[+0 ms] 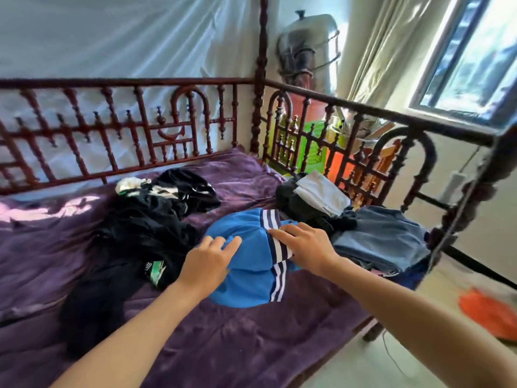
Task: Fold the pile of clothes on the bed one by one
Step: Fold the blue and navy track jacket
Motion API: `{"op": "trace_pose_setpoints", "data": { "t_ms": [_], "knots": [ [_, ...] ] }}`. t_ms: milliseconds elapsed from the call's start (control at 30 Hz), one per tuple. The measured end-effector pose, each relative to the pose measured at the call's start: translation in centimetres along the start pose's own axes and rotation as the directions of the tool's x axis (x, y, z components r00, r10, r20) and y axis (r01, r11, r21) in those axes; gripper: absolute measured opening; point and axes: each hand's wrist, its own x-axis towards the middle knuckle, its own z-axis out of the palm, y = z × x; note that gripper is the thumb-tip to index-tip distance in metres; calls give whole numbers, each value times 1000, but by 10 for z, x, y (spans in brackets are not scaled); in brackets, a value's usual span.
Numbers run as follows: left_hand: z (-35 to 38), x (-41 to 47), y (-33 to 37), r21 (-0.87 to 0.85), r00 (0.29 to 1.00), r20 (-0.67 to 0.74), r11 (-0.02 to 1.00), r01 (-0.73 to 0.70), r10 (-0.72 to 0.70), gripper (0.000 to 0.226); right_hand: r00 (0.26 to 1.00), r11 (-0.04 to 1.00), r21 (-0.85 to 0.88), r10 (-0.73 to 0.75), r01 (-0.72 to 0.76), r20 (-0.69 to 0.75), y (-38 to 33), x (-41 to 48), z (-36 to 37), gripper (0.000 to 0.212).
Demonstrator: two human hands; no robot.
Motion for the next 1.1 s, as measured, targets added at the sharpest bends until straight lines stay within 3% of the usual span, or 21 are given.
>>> {"op": "trace_pose_setpoints", "data": {
  "t_ms": [133,233,500,667,767,833,900,967,1033,1067,1100],
  "knots": [
    [16,23,27,-27,976,200,996,87,-80,71,959,992,-5,122,-125,257,33,-22,20,65],
    [38,55,37,24,953,287,996,89,-92,64,956,988,15,144,-153,256,65,-24,35,66],
    [94,215,65,122,959,236,984,129,-155,62,973,991,71,97,-114,212,228,24,85,66],
    [107,317,64,226,928,211,939,259,-307,60,974,994,99,27,-50,223,325,102,92,69],
    [111,368,54,202,888,116,886,418,-446,63,991,997,28,-80,78,104,370,162,88,67],
    [112,397,56,125,880,-29,872,473,-473,64,980,983,-3,-181,181,-81,399,189,85,60],
    [124,426,63,57,884,-189,894,445,-428,64,911,966,-88,-258,243,-320,433,205,89,49],
    [148,454,79,-21,860,-246,890,456,-447,65,868,952,-201,-295,231,-399,467,205,108,44],
    [186,478,102,-97,863,-72,864,493,-500,64,859,957,-198,-281,214,-428,501,190,142,37],
    [209,484,114,-99,873,70,867,488,-483,66,897,965,-164,-252,205,-364,515,175,163,41],
    [234,487,125,-107,874,215,879,465,-437,70,955,975,-123,-208,185,-210,525,158,182,50]
  ]
}}
